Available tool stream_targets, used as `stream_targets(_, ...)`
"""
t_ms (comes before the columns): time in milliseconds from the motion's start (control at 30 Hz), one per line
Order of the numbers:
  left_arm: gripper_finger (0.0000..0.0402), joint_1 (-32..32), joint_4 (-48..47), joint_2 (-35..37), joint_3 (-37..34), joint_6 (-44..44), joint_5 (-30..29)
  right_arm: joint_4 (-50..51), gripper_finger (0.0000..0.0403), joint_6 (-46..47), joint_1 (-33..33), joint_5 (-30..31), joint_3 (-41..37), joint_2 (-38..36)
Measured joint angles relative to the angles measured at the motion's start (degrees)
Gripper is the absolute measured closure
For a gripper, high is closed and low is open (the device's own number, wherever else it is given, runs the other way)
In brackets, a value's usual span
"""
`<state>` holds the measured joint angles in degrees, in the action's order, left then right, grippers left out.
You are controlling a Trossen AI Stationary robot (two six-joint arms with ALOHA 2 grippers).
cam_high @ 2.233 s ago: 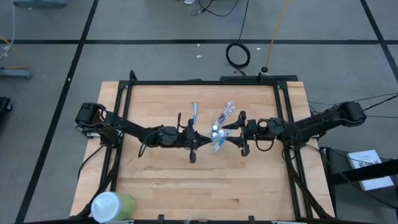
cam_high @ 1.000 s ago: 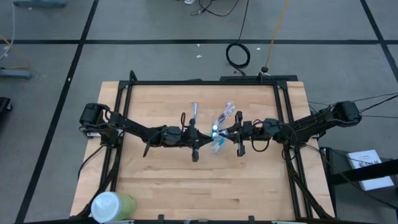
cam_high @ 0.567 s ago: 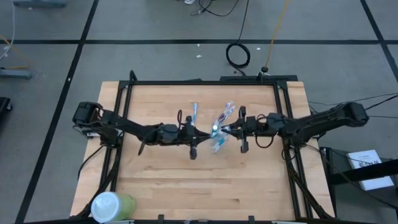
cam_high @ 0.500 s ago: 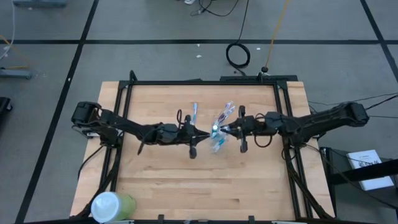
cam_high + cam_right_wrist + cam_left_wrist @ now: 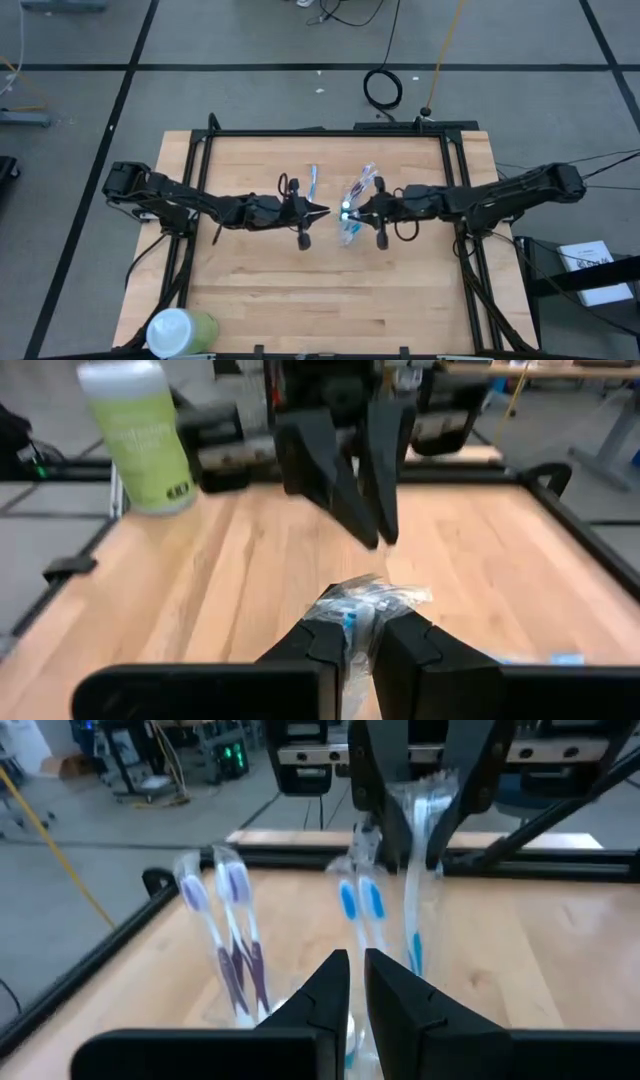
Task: Pick & Place toothbrushing station
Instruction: Put the blue toothbrush into the transparent organizer
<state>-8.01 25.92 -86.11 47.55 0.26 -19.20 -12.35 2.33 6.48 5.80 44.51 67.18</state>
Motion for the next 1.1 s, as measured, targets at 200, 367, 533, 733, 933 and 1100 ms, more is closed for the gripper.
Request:
stream_targets(200,0.0360,0.04,-3.33,-0.03,-0.02,-2.44,-0.10,-0.45,0.0383,2.15,0.00,0.10,0.00,5.11)
stream_targets(367,0.0360,0.04,-3.45,-0.02,-0.02,-2.53,-0.42,-3.89,0.0383,3.52,-0.02,0.05,0.00,9.72)
stream_targets(533,0.0360,0.04,-3.55,-0.02,-0.02,-2.89,-0.42,-5.62,0.0383,3.65,-0.02,0.13,0.13,12.29)
stream_targets(733,0.0360,0.04,-3.85,-0.02,-0.02,-3.33,-0.42,-5.58,0.0376,3.46,-0.02,0.11,0.11,11.77)
stream_targets(933,0.0360,0.06,-3.88,-0.02,-0.02,-3.69,-0.41,-4.96,0.0332,1.47,-0.02,0.02,-0.02,9.56)
stream_targets(1100,0.0360,0.04,-3.88,-0.02,-0.02,-4.00,-0.39,-3.57,0.0277,1.07,-0.02,0.23,-0.02,7.31)
